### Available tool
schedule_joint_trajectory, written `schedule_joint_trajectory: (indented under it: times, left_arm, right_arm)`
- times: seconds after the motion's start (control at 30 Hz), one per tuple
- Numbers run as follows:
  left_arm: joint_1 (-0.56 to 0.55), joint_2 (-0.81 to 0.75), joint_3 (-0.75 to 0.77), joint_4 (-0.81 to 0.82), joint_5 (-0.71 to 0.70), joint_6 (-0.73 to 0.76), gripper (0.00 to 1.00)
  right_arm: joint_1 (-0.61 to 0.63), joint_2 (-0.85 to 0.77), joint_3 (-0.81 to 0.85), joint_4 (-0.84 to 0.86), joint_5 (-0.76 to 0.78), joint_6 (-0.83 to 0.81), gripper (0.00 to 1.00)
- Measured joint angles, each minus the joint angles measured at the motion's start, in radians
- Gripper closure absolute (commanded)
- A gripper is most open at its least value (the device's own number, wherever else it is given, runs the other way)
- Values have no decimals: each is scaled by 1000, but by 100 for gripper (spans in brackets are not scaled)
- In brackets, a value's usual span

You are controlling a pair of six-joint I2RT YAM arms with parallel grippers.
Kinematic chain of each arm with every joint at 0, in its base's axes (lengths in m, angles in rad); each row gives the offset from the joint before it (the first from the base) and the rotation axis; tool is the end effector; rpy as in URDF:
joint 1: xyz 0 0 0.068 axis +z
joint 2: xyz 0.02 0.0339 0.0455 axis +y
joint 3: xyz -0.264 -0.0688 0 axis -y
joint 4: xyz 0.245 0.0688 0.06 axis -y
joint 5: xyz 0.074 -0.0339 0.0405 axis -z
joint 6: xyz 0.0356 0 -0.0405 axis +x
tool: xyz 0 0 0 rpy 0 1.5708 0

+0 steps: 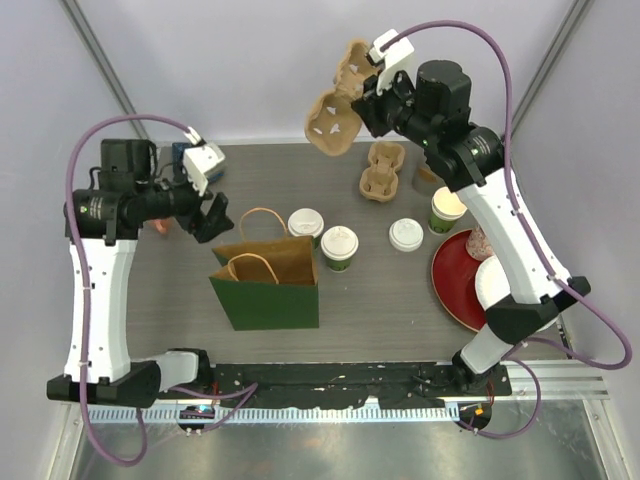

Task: Pack the takeout coffee

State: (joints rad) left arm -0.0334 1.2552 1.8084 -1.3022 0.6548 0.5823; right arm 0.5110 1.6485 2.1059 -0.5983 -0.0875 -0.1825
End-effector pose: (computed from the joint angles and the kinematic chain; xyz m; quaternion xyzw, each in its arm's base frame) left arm 0.1890 -0.0280 0.4746 0.3854 0.7883 -0.1813 0.4440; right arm 0.2970 0.1701 0.5234 -0.2833 0.6998 0.1397 0.6407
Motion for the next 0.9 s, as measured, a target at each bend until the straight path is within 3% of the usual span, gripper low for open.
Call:
schedule_joint_trajectory:
  times: [0.23, 0.43, 0.53, 0.57, 0.6, 0.77, 0.9]
  left_arm:
    - [-159, -1, -166, -38, -116, 13, 20]
    - [-228, 43, -222, -43, -209, 14, 35]
    - [-253, 57, -250, -43, -242, 26, 55]
    - [-259, 59, -257, -42, -250, 26, 82]
    - [-266, 59, -266, -42, -259, 29, 98]
    - [-279, 57, -277, -28, -328, -12, 100]
    - [-281, 53, -227, -15, -467, -126, 100]
  right_arm:
    - [37, -48, -75, -11, 18, 53, 99]
    - [56, -62, -157, -53, 34, 74, 99]
    - [64, -87, -182, -67, 39, 81, 99]
    - [64, -94, -186, -68, 39, 83, 99]
    - [66, -105, -187, -71, 39, 88, 99]
    - [77, -146, -183, -66, 39, 122, 99]
    - [138, -152, -172, -56, 68, 149, 99]
